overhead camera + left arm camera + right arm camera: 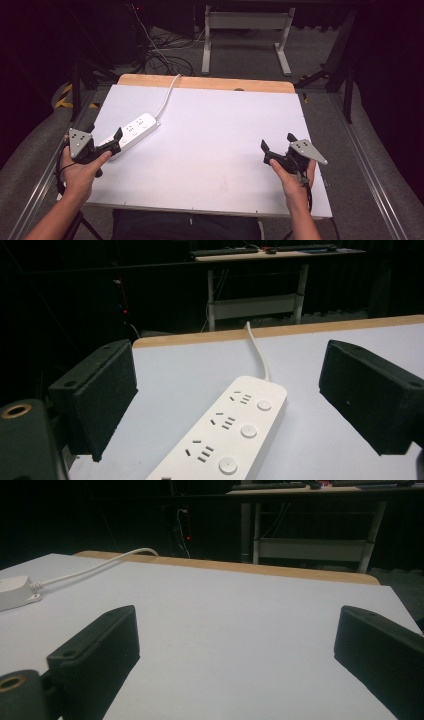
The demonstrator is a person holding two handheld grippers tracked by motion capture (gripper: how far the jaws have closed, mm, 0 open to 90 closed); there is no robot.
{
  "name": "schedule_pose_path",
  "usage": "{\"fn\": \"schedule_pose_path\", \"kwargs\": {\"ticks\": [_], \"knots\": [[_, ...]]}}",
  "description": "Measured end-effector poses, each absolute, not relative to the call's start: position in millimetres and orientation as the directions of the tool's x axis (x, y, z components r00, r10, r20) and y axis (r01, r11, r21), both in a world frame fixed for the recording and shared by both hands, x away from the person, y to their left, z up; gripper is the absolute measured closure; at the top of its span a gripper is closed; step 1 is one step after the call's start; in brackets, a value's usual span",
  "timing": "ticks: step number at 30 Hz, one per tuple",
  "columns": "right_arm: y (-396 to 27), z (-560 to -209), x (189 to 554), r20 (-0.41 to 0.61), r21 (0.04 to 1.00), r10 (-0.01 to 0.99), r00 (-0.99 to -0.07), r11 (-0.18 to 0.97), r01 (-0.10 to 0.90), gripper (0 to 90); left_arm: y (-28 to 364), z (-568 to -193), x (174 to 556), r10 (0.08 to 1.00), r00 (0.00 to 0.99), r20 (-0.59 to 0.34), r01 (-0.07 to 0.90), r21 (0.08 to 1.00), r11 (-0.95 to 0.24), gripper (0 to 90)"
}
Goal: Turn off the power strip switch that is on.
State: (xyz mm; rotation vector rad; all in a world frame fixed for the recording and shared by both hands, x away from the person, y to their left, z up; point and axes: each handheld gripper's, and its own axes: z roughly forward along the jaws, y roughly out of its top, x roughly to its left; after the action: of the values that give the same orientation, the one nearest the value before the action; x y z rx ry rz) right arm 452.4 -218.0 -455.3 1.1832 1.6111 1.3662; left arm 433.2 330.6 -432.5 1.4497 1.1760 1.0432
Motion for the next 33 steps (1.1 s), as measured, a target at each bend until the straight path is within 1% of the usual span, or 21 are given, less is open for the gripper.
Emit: {"fn": "schedule_pose_path", "kwargs": {"ticks": [9,13,17,22,23,25,26,28,29,30,31,33], "knots": [[-222.8,-455.5,447.5,0.048,0.980,0.949,-0.312,0.016,0.199,4.7,326.7,-432.0,436.3,0.981,0.188,0.046,0.153,0.985,-0.076,11.6],[-222.5,-455.4,446.7,0.046,0.980,0.947,-0.317,0.019,0.199,4.7,326.5,-431.8,436.4,0.981,0.191,0.040,0.150,0.986,-0.070,12.9],[-222.1,-455.8,447.2,0.044,0.980,0.947,-0.317,0.022,0.200,4.7,326.6,-432.3,436.4,0.979,0.198,0.038,0.158,0.985,-0.070,18.5],[-222.2,-455.7,447.0,0.042,0.980,0.947,-0.318,0.024,0.199,4.7,326.2,-432.2,436.5,0.979,0.200,0.036,0.153,0.986,-0.067,30.3],[-222.2,-455.8,447.0,0.041,0.980,0.947,-0.318,0.025,0.200,4.8,325.9,-432.2,436.6,0.979,0.199,0.042,0.149,0.986,-0.073,30.3],[-222.2,-456.1,447.2,0.043,0.979,0.947,-0.317,0.023,0.203,4.8,325.6,-432.2,436.5,0.978,0.207,0.039,0.156,0.985,-0.073,36.6],[-221.9,-456.0,447.2,0.041,0.979,0.947,-0.318,0.025,0.202,4.8,325.6,-432.1,436.5,0.976,0.215,0.029,0.160,0.985,-0.064,48.3],[-221.7,-456.0,446.9,0.043,0.979,0.947,-0.319,0.024,0.203,4.8,328.6,-430.4,436.0,0.969,0.248,0.011,0.155,0.987,-0.051,62.3],[-221.7,-456.0,446.9,0.043,0.979,0.947,-0.319,0.024,0.203,4.8,328.6,-430.4,436.0,0.969,0.248,0.011,0.155,0.987,-0.051,68.5],[-221.4,-456.1,446.7,0.043,0.979,0.946,-0.320,0.024,0.203,4.9,330.0,-429.8,436.0,0.967,0.256,-0.003,0.160,0.986,-0.039,68.5],[-221.1,-456.3,446.7,0.044,0.979,0.946,-0.322,0.024,0.204,5.0,332.5,-429.5,436.9,0.963,0.269,-0.019,0.165,0.986,-0.027,76.4],[-221.4,-456.4,446.8,0.042,0.978,0.946,-0.320,0.026,0.205,5.0,334.9,-428.8,437.4,0.962,0.272,-0.027,0.177,0.984,-0.023,81.2]]}}
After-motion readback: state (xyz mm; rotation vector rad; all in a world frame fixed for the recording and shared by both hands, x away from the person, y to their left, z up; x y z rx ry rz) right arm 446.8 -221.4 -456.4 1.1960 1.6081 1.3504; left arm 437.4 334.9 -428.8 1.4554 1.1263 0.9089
